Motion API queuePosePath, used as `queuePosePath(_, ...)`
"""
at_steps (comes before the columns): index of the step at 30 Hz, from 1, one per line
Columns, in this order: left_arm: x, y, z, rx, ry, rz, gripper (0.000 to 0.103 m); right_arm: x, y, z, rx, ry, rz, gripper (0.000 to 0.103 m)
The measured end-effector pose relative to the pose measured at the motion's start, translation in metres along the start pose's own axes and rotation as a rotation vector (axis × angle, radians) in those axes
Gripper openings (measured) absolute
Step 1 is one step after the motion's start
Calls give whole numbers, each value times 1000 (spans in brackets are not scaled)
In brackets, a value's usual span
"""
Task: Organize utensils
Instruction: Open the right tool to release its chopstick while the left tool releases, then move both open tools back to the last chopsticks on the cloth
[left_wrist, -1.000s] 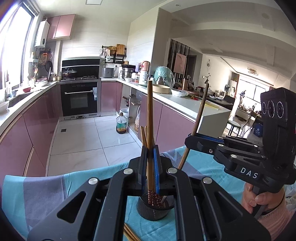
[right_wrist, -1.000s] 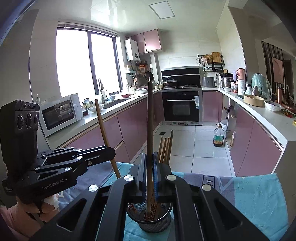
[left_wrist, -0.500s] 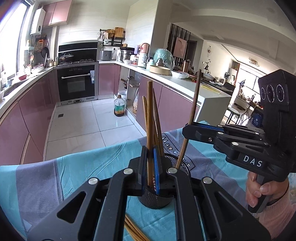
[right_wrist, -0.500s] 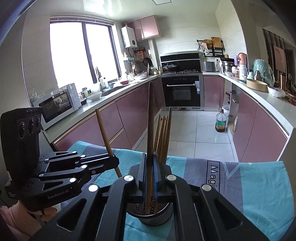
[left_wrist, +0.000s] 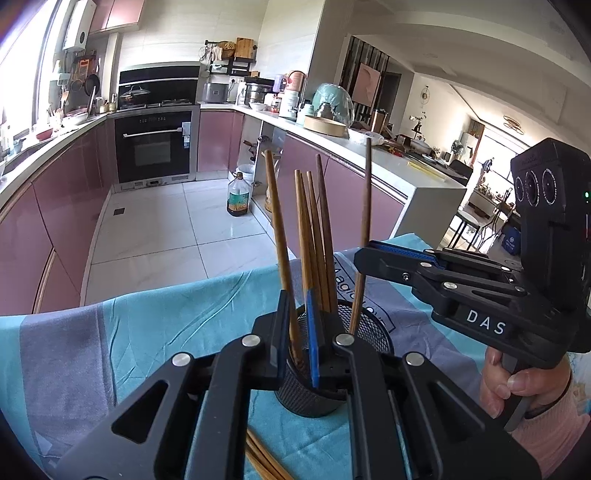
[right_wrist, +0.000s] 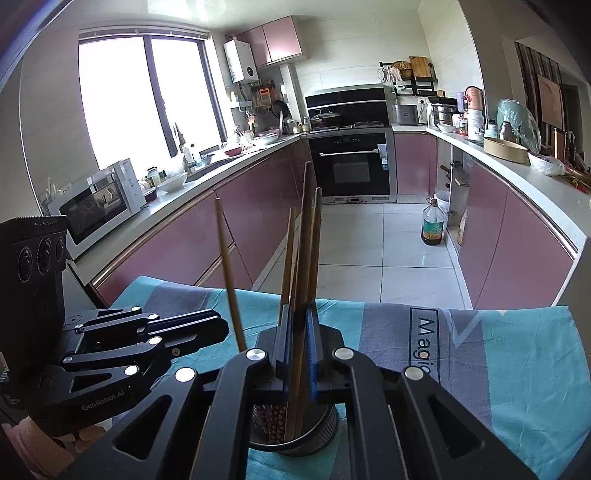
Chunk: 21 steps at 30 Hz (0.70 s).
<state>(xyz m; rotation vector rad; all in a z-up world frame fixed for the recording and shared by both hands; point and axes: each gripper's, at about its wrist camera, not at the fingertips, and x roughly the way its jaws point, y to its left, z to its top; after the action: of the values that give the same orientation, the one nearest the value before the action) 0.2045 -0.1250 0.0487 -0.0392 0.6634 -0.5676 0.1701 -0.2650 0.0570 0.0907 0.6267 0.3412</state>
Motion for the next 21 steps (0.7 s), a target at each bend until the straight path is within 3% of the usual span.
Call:
queuePosePath(6,-1,10,-4,-12,-6,13,10,4,0,-5,6,9,3,8)
queuePosePath(12,-15,14,-13,-21,-55,74,33,-6,3,-14,-6,-9,17,20)
queuePosePath(15,-23,18,-19,-23,-73,94,36,-14,8,-19,-17,-21,30,29)
queuePosePath(17,-29,19,-23,-14,-91,119,47,-19,12,-23,-28,-27,45,33)
queuePosePath(21,-37,22,-28,4,-105,162,57,-28,24,-29,-62,-29,79,39)
